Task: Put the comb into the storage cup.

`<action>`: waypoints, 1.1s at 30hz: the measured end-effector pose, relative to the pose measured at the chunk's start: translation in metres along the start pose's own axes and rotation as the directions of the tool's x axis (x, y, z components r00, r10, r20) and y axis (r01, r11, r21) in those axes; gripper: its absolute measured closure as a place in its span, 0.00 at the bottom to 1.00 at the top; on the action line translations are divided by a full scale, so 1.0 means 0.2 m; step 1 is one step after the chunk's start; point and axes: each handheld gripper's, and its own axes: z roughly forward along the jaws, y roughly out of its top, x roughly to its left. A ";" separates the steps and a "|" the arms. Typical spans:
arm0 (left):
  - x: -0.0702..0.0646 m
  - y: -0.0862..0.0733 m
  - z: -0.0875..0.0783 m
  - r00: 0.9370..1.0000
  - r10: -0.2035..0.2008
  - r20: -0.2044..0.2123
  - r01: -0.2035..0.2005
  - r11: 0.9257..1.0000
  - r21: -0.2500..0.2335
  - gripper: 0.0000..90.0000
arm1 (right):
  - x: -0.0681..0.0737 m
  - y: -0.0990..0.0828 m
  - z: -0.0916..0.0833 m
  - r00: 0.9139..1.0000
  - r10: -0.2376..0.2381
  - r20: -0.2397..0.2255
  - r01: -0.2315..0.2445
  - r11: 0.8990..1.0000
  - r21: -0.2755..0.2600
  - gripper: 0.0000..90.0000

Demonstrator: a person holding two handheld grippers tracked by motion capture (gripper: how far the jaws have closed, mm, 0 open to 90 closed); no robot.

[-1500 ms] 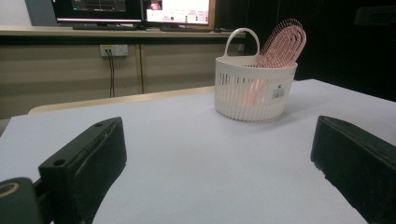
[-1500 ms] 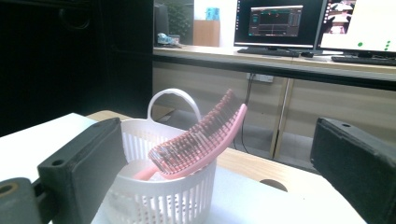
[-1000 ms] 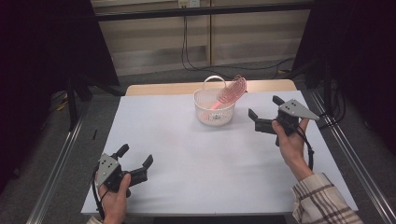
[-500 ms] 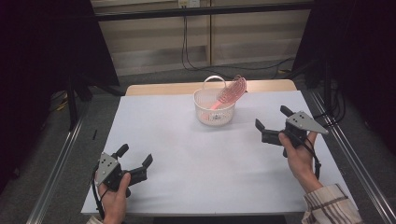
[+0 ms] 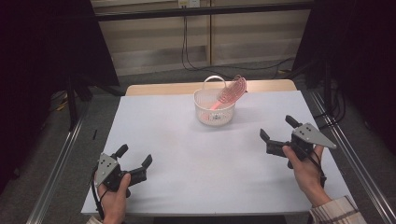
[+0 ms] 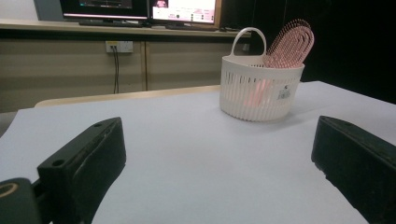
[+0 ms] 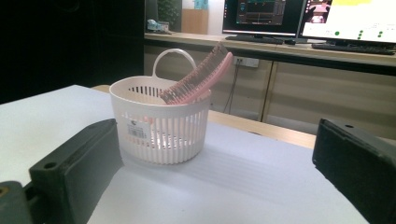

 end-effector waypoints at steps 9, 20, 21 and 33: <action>-0.01 0.00 0.00 1.000 0.002 0.004 -0.002 1.000 -0.005 0.03 | 0.00 -0.03 -0.07 1.000 0.009 -0.001 -0.009 1.000 0.002 0.01; -0.02 0.01 -0.01 1.000 -0.006 0.009 0.006 1.000 -0.009 0.03 | -0.05 -0.08 -0.18 0.998 0.041 0.056 -0.041 0.999 -0.003 0.00; -0.02 0.01 -0.02 1.000 -0.007 0.007 0.007 1.000 -0.014 0.03 | -0.05 -0.09 -0.19 0.997 0.041 0.064 -0.040 0.999 -0.005 0.00; -0.02 0.01 -0.03 1.000 0.003 -0.019 -0.003 1.000 -0.005 0.03 | -0.06 -0.10 -0.29 0.995 0.033 0.095 -0.029 0.999 -0.046 0.00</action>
